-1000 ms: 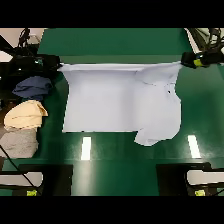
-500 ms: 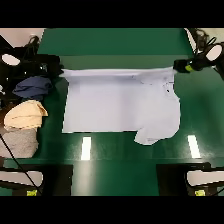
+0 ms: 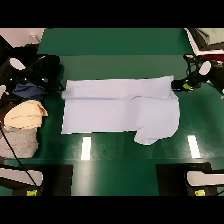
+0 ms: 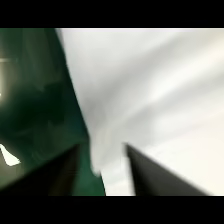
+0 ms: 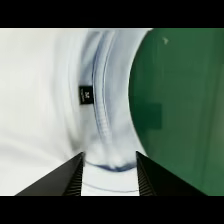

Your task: Fold the shirts.

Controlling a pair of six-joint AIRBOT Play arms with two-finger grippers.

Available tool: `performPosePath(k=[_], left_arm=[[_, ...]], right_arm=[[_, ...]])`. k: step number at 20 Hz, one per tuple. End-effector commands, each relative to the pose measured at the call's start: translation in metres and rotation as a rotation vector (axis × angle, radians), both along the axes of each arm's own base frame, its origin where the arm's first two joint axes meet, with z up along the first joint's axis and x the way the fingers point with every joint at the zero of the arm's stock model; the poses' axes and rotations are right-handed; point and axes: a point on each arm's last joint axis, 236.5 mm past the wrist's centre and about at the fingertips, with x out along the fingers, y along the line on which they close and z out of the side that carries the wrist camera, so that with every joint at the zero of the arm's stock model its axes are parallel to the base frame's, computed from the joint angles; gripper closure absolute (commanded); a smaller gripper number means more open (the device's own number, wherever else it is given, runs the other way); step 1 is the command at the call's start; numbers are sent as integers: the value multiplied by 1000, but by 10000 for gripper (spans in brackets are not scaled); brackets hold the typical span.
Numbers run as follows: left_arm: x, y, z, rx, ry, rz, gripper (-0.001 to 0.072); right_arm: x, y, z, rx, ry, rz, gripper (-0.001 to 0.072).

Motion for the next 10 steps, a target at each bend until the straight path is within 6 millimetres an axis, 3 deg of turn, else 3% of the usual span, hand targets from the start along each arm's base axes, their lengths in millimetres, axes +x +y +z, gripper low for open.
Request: performPosePath(k=[1,4,7,10], left_arm=[[-22,-6,-4,-48,124,26,208],[-48,4,5,-78,223,41,208],[-74,10,18,-97,258,54,208],[-124,0,-2,-108,313,85,208]], right_arm=[[-13,17,1,114,42,-29,321],[-24,27,30,244,17,-15,322],[-38,13,59,265,-11,-34,323],[-44,5,85,249,-71,-30,324]])
